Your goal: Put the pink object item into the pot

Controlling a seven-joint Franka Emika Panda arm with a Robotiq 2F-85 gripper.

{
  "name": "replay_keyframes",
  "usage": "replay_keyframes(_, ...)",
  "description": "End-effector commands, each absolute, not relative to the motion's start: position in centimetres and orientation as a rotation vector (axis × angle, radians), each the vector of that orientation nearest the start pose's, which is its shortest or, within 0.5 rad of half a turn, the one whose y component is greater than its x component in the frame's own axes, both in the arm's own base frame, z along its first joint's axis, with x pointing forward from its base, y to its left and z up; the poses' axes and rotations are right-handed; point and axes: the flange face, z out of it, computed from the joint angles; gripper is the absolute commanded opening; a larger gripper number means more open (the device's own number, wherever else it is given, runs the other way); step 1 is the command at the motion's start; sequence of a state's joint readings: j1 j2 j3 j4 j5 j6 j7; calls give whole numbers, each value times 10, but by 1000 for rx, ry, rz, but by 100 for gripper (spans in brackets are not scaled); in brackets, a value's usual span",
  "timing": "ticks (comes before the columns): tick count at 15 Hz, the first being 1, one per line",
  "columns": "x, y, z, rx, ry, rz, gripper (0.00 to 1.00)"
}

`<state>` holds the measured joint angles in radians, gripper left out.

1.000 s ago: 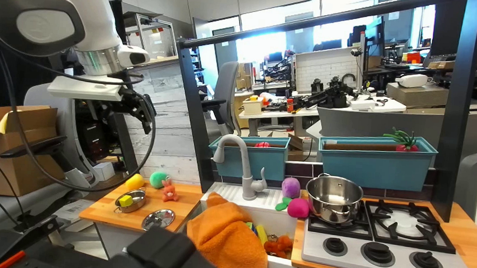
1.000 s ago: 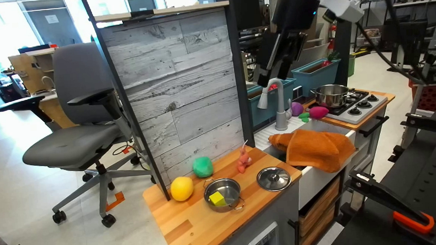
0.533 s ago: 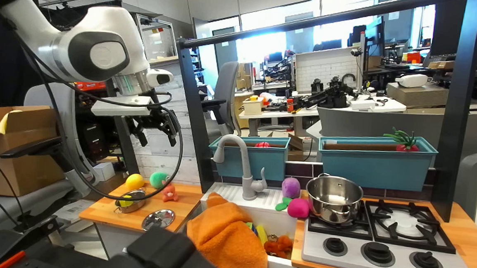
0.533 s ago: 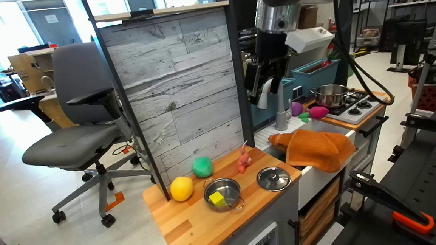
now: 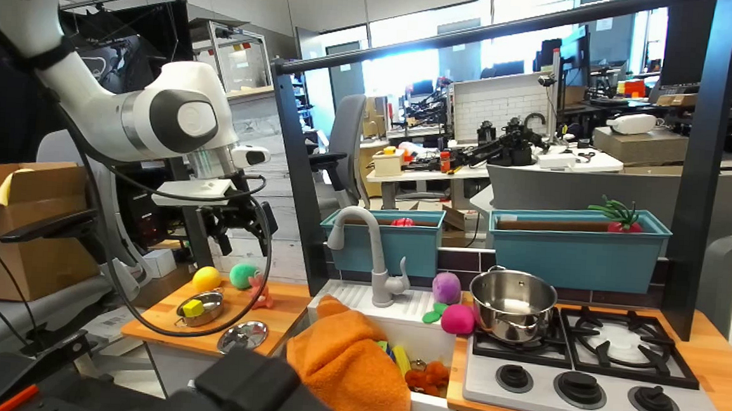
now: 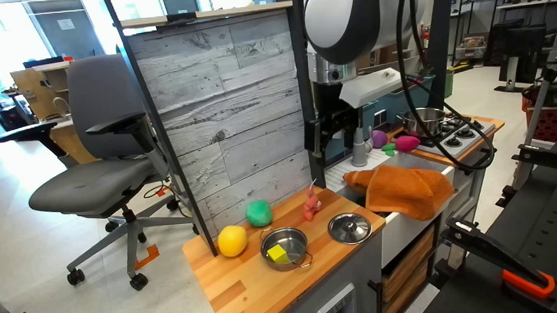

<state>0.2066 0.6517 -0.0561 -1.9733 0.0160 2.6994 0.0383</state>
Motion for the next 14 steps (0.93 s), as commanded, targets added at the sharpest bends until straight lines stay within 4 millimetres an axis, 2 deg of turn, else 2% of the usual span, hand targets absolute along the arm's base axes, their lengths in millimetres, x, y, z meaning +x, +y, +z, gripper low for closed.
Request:
replay_keyframes(1, 622, 102, 118, -3180, -136, -67, 100)
replay_keyframes(14, 656, 116, 59, -3203, -56, 3, 100)
